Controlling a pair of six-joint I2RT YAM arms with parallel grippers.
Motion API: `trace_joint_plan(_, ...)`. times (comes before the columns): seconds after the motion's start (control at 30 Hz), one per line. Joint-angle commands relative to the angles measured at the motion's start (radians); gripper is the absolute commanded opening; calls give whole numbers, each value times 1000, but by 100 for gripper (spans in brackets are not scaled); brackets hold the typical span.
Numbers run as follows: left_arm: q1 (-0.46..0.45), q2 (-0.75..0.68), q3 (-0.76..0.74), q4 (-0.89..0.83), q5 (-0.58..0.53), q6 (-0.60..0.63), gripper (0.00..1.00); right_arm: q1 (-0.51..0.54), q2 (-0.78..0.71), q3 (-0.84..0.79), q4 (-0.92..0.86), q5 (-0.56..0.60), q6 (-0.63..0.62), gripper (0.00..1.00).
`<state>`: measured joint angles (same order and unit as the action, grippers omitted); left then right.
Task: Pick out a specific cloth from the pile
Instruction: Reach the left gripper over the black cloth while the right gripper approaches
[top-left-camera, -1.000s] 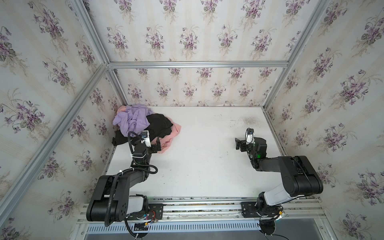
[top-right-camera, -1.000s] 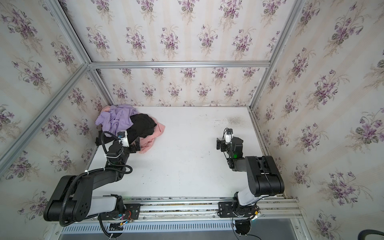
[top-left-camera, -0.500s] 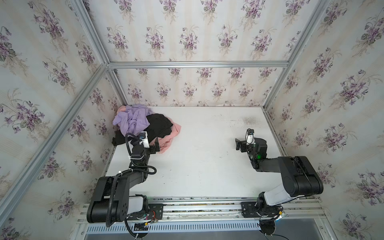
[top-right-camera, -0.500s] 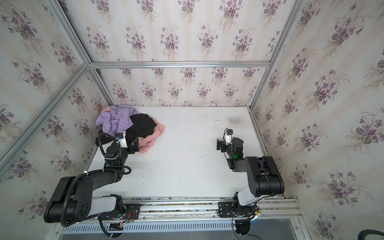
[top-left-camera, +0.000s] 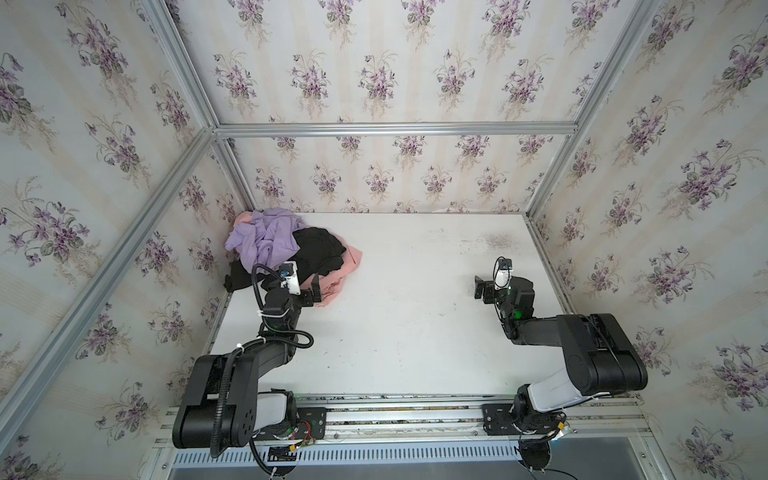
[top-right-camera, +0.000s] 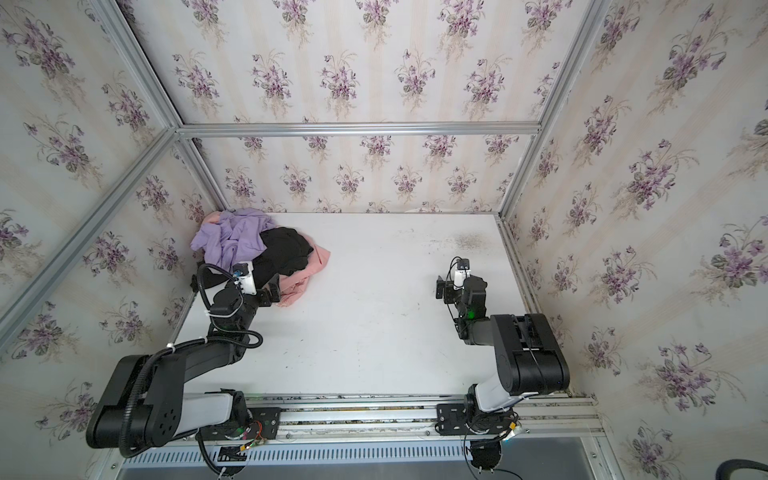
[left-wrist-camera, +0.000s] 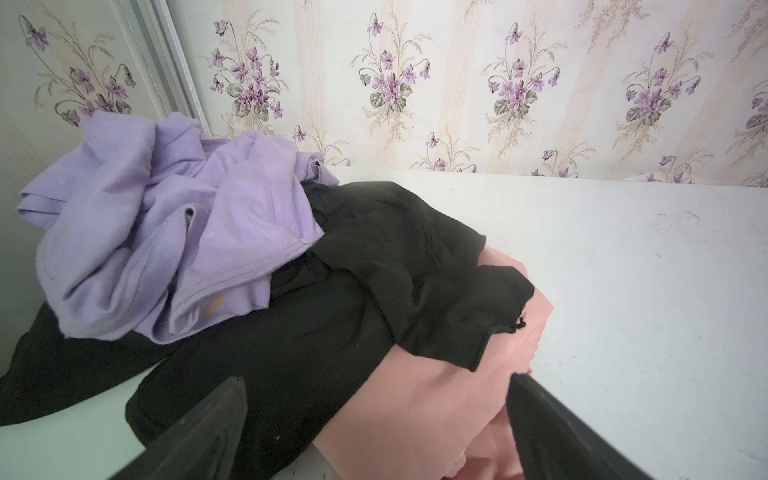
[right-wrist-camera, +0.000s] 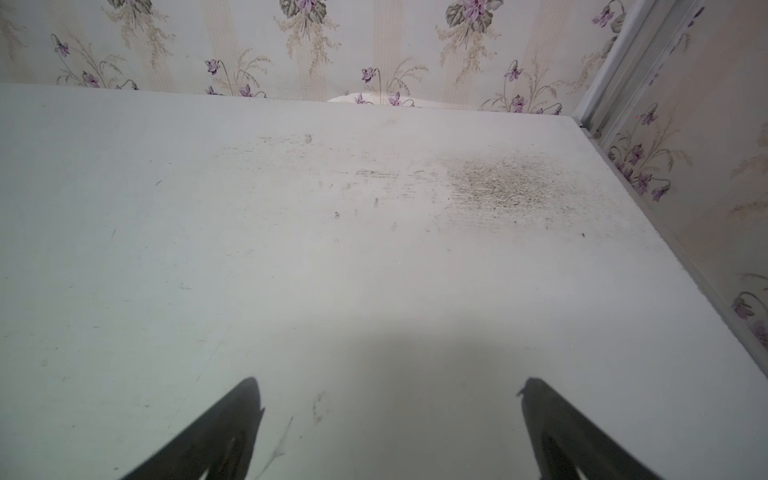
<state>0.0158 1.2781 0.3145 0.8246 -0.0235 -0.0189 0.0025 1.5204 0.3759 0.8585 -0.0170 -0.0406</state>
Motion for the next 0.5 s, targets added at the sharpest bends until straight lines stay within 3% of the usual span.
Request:
trace_joint_plan(0.0, -7, -41, 114, -235, -99, -29, 100, 8, -78, 16, -55, 56, 15, 100)
trace_joint_plan(0.17, -26, -105, 257, -472, -139, -52, 100, 53, -200, 145, -376, 221, 56, 99)
trace_joint_plan(0.3, -49, -58, 462, -797, -258, -148, 100, 89, -253, 205, -491, 192, 206, 98)
trace_joint_plan(0.47, -67, 5, 625, -991, -237, -196, 100, 167, -208, 286, -557, 125, 362, 100)
